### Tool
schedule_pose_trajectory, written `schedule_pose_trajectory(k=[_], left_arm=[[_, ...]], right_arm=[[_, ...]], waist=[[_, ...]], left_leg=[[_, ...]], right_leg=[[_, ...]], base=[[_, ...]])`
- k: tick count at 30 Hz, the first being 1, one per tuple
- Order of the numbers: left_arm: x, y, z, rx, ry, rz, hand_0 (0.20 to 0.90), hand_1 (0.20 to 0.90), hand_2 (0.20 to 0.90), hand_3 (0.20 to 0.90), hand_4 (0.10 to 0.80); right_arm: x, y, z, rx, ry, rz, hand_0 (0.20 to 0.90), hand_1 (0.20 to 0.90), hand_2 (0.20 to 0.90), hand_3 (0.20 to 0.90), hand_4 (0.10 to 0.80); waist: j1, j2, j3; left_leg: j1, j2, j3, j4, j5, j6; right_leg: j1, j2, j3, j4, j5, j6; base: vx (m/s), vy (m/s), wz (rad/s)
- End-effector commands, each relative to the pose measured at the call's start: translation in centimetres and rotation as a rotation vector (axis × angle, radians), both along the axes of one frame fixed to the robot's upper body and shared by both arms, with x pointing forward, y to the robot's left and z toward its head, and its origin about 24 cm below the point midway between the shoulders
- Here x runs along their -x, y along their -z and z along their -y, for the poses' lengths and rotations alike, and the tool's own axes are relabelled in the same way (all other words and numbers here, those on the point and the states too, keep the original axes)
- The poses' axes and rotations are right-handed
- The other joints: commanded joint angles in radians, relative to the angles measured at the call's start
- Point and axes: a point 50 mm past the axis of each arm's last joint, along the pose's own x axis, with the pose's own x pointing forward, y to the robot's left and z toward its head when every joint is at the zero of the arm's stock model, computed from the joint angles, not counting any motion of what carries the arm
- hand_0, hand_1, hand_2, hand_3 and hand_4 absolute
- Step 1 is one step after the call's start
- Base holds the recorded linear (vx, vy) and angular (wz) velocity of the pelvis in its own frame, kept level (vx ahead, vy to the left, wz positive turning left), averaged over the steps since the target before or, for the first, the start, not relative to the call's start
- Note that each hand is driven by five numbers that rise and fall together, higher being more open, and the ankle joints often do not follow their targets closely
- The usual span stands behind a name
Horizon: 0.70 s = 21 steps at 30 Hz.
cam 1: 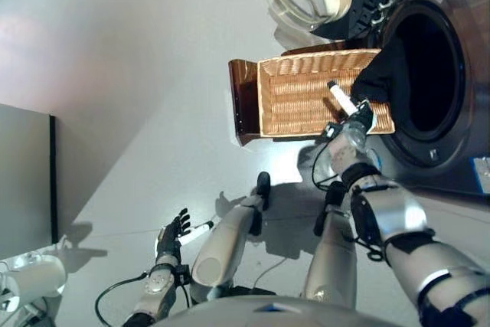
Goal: Pick up the clothes and place them into the washing machine
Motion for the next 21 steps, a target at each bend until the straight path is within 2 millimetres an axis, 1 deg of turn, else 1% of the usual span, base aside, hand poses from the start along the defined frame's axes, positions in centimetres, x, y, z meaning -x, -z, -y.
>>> schedule_pose_trajectory(k=[1, 3, 5, 6, 8, 9, 10, 11, 12, 13, 16, 17, 18, 19, 21], left_arm=[[0.1, -0.5, -2.2, -0.058, -0.061, 0.029, 0.9, 0.9, 0.9, 0.9, 0.8], [0.0, -0.6, -2.2, -0.057, -0.062, 0.035, 0.9, 0.9, 0.9, 0.9, 0.8], [-0.2, -0.8, -2.2, -0.06, -0.061, 0.049, 0.9, 0.9, 0.9, 0.9, 0.8], [-0.2, -0.8, -2.2, -0.06, -0.06, 0.049, 0.9, 0.9, 0.9, 0.9, 0.8], [0.2, -0.6, -2.1, -0.054, -0.056, 0.041, 0.9, 0.9, 0.9, 0.9, 0.8], [0.4, -0.6, -2.0, -0.052, -0.058, 0.039, 0.9, 0.9, 0.9, 0.9, 0.8], [0.4, -0.6, -1.8, -0.043, -0.051, 0.044, 0.9, 0.9, 0.9, 0.9, 0.8], [0.4, -0.6, -1.7, -0.043, -0.051, 0.044, 0.9, 0.9, 0.9, 0.9, 0.8], [0.6, -0.6, -1.7, -0.044, -0.05, 0.042, 0.9, 0.9, 0.9, 0.9, 0.8], [0.5, -0.6, -1.7, -0.044, -0.05, 0.042, 0.9, 0.9, 0.9, 0.9, 0.8], [0.4, -0.7, -1.4, -0.038, -0.049, 0.052, 0.9, 0.9, 0.9, 0.9, 0.8], [0.2, -0.8, -1.3, -0.042, -0.047, 0.06, 0.9, 0.9, 0.9, 0.9, 0.8], [0.1, -0.8, -1.3, -0.043, -0.046, 0.061, 0.9, 0.9, 0.9, 0.9, 0.8], [0.0, -0.9, -1.0, -0.036, -0.038, 0.07, 0.9, 0.9, 0.9, 0.9, 0.8], [-0.1, -1.0, -1.0, -0.037, -0.034, 0.075, 0.9, 0.9, 0.9, 0.9, 0.8]], right_arm=[[-0.6, -2.1, 0.4, 0.066, -0.028, 0.13, 0.9, 0.9, 0.9, 0.9, 0.8], [-0.6, -2.2, 0.7, 0.067, -0.019, 0.129, 0.9, 0.9, 0.9, 0.9, 0.8], [-0.7, -2.9, 1.7, 0.031, 0.043, 0.152, 0.9, 0.9, 0.9, 0.9, 0.8], [-0.7, -2.9, 1.7, 0.031, 0.043, 0.153, 0.9, 0.9, 0.9, 0.9, 0.8], [-0.7, -3.3, 2.3, 0.006, 0.084, 0.17, 0.9, 0.9, 0.9, 0.9, 0.8], [-0.7, -3.6, 2.5, -0.016, 0.106, 0.185, 0.9, 0.9, 0.9, 0.9, 0.8], [-0.8, -4.1, 2.7, -0.06, 0.15, 0.214, 0.9, 0.9, 0.9, 0.9, 0.8], [-0.8, -4.1, 2.8, -0.06, 0.151, 0.214, 0.9, 0.9, 0.9, 0.9, 0.8], [-1.0, -4.8, 3.0, -0.105, 0.191, 0.251, 0.9, 0.9, 0.9, 0.9, 0.8], [-1.0, -4.8, 3.0, -0.106, 0.191, 0.252, 0.9, 0.9, 0.9, 0.9, 0.8], [-1.3, -6.1, 3.2, -0.175, 0.241, 0.32, 0.9, 0.9, 0.9, 0.9, 0.8], [-1.3, -7.0, 3.7, -0.223, 0.294, 0.372, 0.9, 0.9, 0.9, 0.9, 0.8], [-1.3, -7.0, 3.7, -0.223, 0.296, 0.374, 0.9, 0.9, 0.9, 0.9, 0.8], [-1.3, -7.5, 4.0, -0.254, 0.334, 0.399, 0.9, 0.9, 0.9, 0.9, 0.8], [-1.3, -8.0, 4.3, -0.266, 0.355, 0.414, 0.9, 0.9, 0.9, 0.9, 0.8]], waist=[[0.017, -0.019, -0.053], [0.019, -0.019, -0.052], [0.019, -0.01, -0.045], [0.02, -0.01, -0.045], [0.021, -0.002, -0.039], [0.02, -0.001, -0.04], [0.02, 0.013, -0.027], [0.021, 0.01, -0.034], [0.021, 0.018, -0.02], [0.022, 0.018, -0.021], [0.024, 0.032, -0.008], [0.024, 0.04, -0.001], [0.026, 0.039, -0.004], [0.03, 0.049, -0.008], [0.033, 0.053, -0.011]], left_leg=[[-0.076, 0.001, 0.021, 0.01, -0.013, -0.052], [-0.079, 0.001, 0.023, 0.014, -0.013, -0.052], [-0.09, 0.001, 0.028, 0.027, -0.018, -0.048], [-0.091, 0.001, 0.028, 0.028, -0.019, -0.048], [-0.101, 0.001, 0.031, 0.032, -0.02, -0.047], [-0.095, -0.002, 0.022, 0.037, -0.048, -0.054], [-0.116, 0.002, 0.033, 0.049, -0.027, -0.048], [-0.108, -0.001, 0.023, 0.052, -0.054, -0.055], [-0.128, -0.002, 0.023, 0.088, -0.067, -0.052], [-0.134, -0.002, 0.024, 0.095, -0.071, -0.052], [-0.185, -0.006, 0.028, 0.176, -0.103, -0.045], [-0.213, -0.01, 0.026, 0.226, -0.12, -0.04], [-0.222, -0.011, 0.026, 0.236, -0.125, -0.04], [-0.247, -0.012, 0.024, 0.256, -0.136, -0.039], [-0.257, -0.015, 0.026, 0.268, -0.141, -0.038]], right_leg=[[0.049, 0.044, -0.043, -0.055, -0.015, -0.056], [0.046, 0.044, -0.043, -0.054, -0.015, -0.056], [0.033, 0.044, -0.038, -0.047, -0.017, -0.058], [0.031, 0.044, -0.038, -0.046, -0.017, -0.058], [0.022, 0.043, -0.036, -0.041, -0.022, -0.059], [0.027, 0.044, -0.027, -0.034, -0.052, -0.052], [0.005, 0.042, -0.037, -0.022, -0.039, -0.061], [0.012, 0.043, -0.027, -0.017, -0.063, -0.054], [-0.002, 0.043, -0.023, 0.013, -0.081, -0.059], [-0.007, 0.042, -0.022, 0.02, -0.085, -0.059], [-0.054, 0.037, -0.012, 0.101, -0.119, -0.067], [-0.079, 0.035, -0.007, 0.149, -0.137, -0.073], [-0.089, 0.034, -0.006, 0.159, -0.143, -0.073], [-0.115, 0.03, -0.004, 0.195, -0.161, -0.073], [-0.127, 0.027, -0.005, 0.212, -0.17, -0.074]], base=[[-0.017, 0.007, -0.05], [0.0, 0.0, 0.0], [-0.018, 0.019, -0.08], [-0.007, 0.014, -0.06], [0.052, -0.005, -0.04], [0.027, -0.002, -0.06], [0.12, -0.016, -0.07], [0.044, -0.009, -0.01], [0.121, -0.02, 0.1], [0.038, -0.012, 0.16], [0.041, 0.001, 0.0], [0.038, -0.01, -0.04], [0.072, -0.016, 0.01], [0.073, -0.01, -0.01], [0.052, -0.007, 0.02]])
